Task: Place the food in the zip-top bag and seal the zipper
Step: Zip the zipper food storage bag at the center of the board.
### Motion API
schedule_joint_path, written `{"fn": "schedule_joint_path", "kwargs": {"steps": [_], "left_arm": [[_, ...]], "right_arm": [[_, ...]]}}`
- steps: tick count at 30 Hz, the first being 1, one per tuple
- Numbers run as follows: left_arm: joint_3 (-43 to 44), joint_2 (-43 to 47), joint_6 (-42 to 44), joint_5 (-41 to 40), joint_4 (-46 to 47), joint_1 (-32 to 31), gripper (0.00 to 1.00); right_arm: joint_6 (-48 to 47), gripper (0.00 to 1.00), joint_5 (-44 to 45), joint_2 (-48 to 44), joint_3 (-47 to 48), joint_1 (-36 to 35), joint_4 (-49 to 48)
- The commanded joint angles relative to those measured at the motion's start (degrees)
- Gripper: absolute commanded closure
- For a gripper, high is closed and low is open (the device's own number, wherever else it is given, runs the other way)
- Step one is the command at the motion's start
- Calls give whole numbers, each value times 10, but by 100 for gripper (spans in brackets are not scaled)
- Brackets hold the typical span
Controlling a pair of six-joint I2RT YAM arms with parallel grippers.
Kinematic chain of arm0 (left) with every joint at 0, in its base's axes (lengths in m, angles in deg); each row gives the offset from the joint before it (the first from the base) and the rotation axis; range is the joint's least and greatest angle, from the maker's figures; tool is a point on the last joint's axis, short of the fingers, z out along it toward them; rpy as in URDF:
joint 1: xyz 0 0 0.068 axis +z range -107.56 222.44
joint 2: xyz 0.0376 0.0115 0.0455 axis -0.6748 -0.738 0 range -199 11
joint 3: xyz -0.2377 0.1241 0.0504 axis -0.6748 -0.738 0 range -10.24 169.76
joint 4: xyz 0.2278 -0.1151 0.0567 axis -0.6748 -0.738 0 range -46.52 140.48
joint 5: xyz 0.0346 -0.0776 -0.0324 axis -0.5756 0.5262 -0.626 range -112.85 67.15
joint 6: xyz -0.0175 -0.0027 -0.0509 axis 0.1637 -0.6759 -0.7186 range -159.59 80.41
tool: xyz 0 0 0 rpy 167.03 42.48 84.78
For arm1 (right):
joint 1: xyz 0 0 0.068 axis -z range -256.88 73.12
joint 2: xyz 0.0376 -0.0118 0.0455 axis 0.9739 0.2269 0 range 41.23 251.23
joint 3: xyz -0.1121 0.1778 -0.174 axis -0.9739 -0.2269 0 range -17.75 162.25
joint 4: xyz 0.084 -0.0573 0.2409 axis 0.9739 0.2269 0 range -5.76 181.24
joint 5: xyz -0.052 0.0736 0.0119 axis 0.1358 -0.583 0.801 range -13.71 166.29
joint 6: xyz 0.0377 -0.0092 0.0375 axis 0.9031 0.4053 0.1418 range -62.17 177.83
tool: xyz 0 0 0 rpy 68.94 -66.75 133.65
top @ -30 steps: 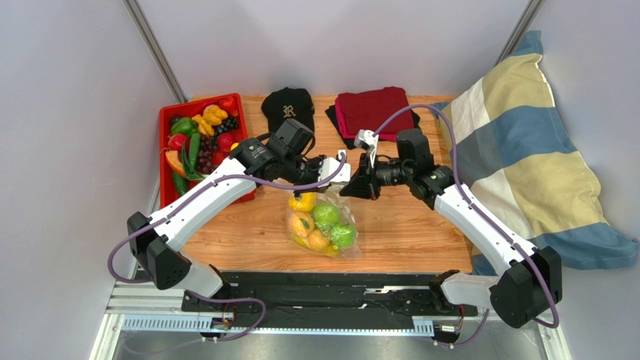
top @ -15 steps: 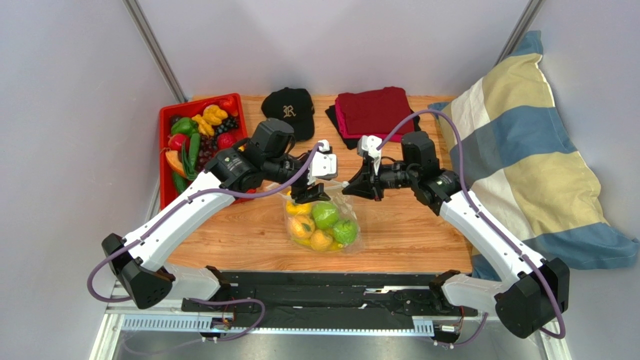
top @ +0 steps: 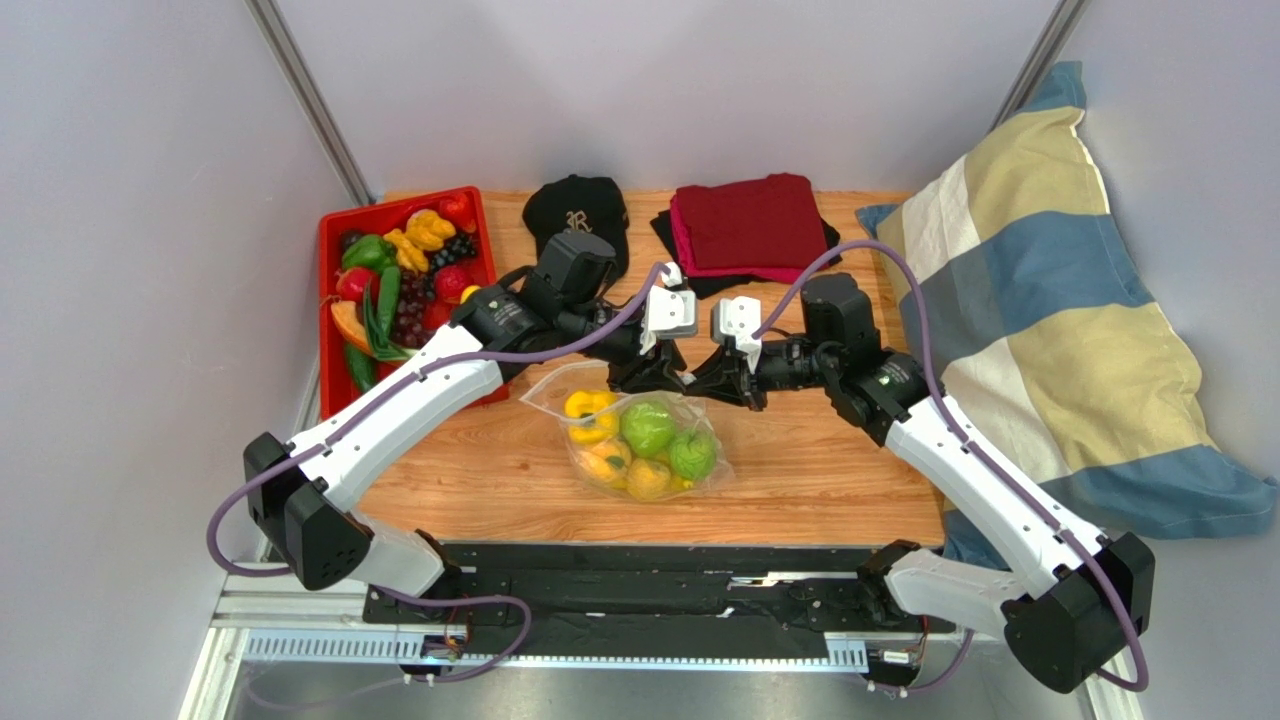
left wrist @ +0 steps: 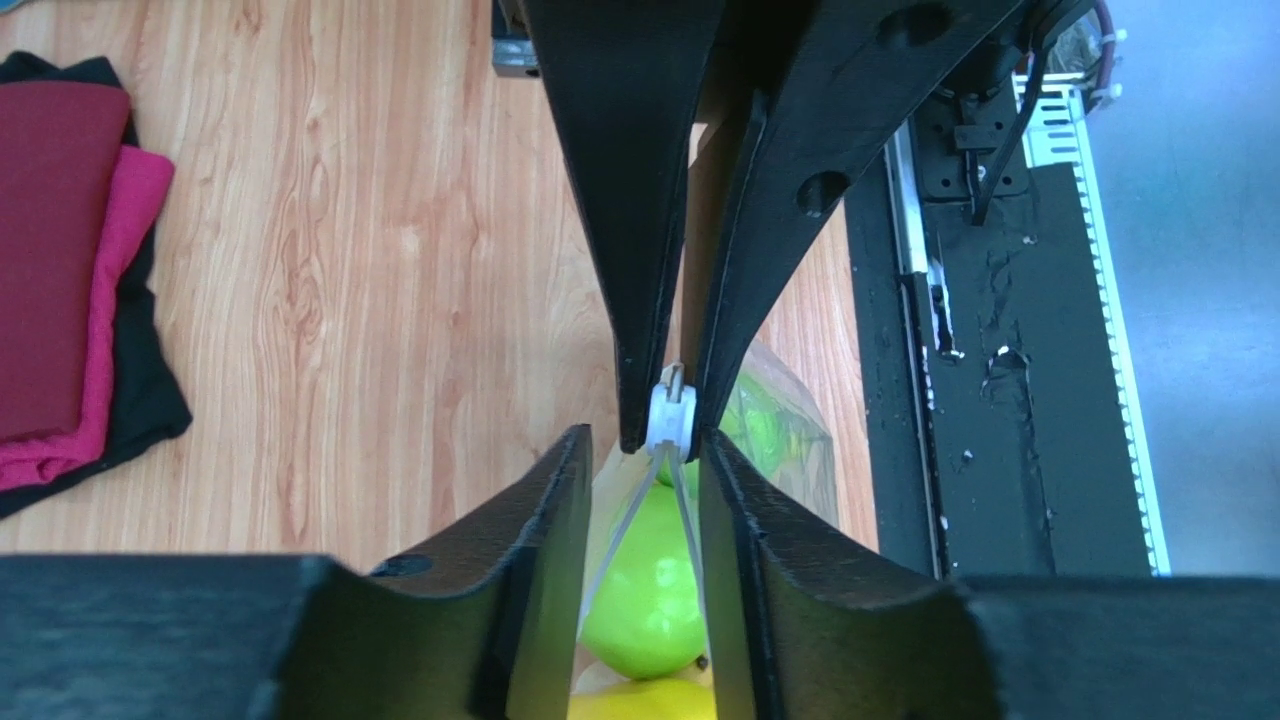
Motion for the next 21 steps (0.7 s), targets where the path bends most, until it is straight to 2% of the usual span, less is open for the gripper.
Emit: {"fn": "schedule_joint_path", "kwargs": {"steps": [1,7,18,21], "left_arm": [[18,5,-3,36,28,1,62],[12,17,-7,40,39,0,62],[-9,23,22,47,26,-14,77],[-10,22,23,45,19,-15,87]], "right_arm": [[-33,100,3,-9,5,-6,-5],[-28,100,4,0,8,-7,4],[-9,100,11,3,11,-7,1],[-3,100,12,5,13,-7,1]]}}
